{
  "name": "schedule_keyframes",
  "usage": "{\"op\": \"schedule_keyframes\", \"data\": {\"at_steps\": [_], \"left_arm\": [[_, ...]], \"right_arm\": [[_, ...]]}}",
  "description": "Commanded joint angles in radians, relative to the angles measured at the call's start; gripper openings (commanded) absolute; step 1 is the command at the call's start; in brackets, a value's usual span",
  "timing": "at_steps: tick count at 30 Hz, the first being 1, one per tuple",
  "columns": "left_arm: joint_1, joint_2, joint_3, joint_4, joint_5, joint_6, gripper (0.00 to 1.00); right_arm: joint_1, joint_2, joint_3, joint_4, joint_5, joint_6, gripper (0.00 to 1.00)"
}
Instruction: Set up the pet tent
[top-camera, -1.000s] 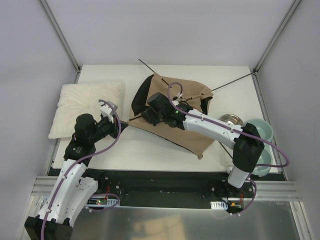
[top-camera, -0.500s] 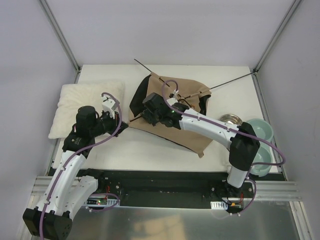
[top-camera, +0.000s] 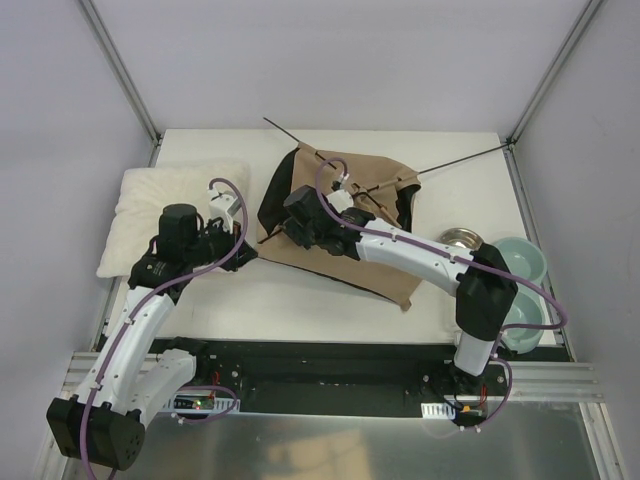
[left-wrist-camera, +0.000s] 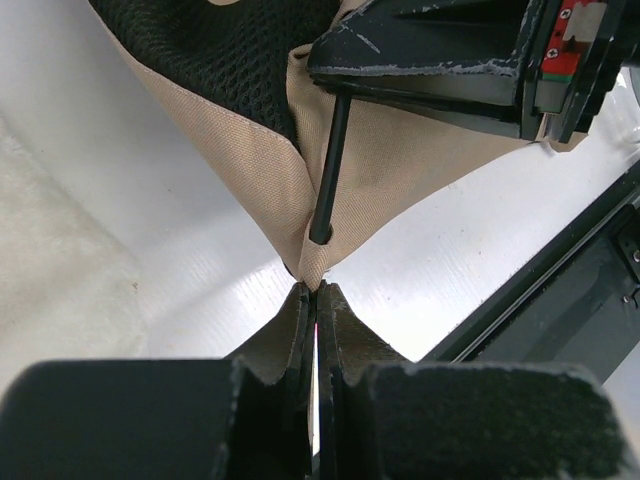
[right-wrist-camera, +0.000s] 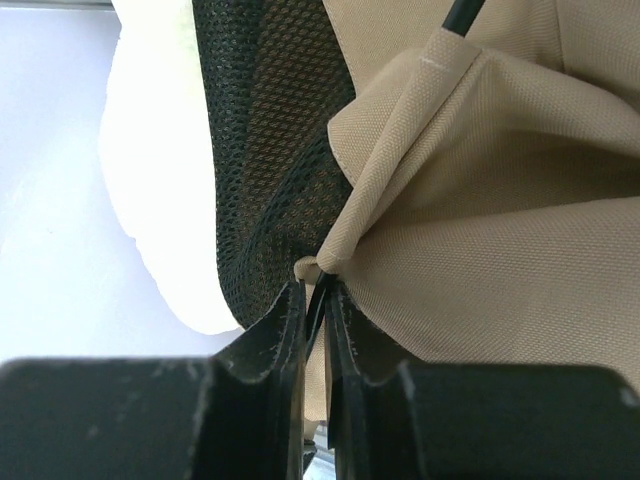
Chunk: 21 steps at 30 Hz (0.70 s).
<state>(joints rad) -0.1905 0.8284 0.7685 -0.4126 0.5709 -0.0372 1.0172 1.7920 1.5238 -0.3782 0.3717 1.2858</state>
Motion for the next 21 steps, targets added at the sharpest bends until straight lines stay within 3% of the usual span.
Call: {"op": "schedule_keyframes", "data": {"at_steps": [1, 8, 21], "left_arm": [[-0.006, 0.002, 0.054, -0.038, 0.012, -0.007, 0.00], [-0.007, 0.017, 0.066, -0.048, -0.003, -0.010, 0.00], [-0.007, 0.066, 0.068, -0.063, -0.019, -0.015, 0.00]], "right_arm": [[0.018, 0.004, 0.013, 0.084, 0.058, -0.129, 0.00], [0.038, 0.029, 0.007, 0.074, 0.131, -0.200, 0.00], [0.090, -0.006, -0.059, 0.318, 0.016, -0.413, 0.00]]}}
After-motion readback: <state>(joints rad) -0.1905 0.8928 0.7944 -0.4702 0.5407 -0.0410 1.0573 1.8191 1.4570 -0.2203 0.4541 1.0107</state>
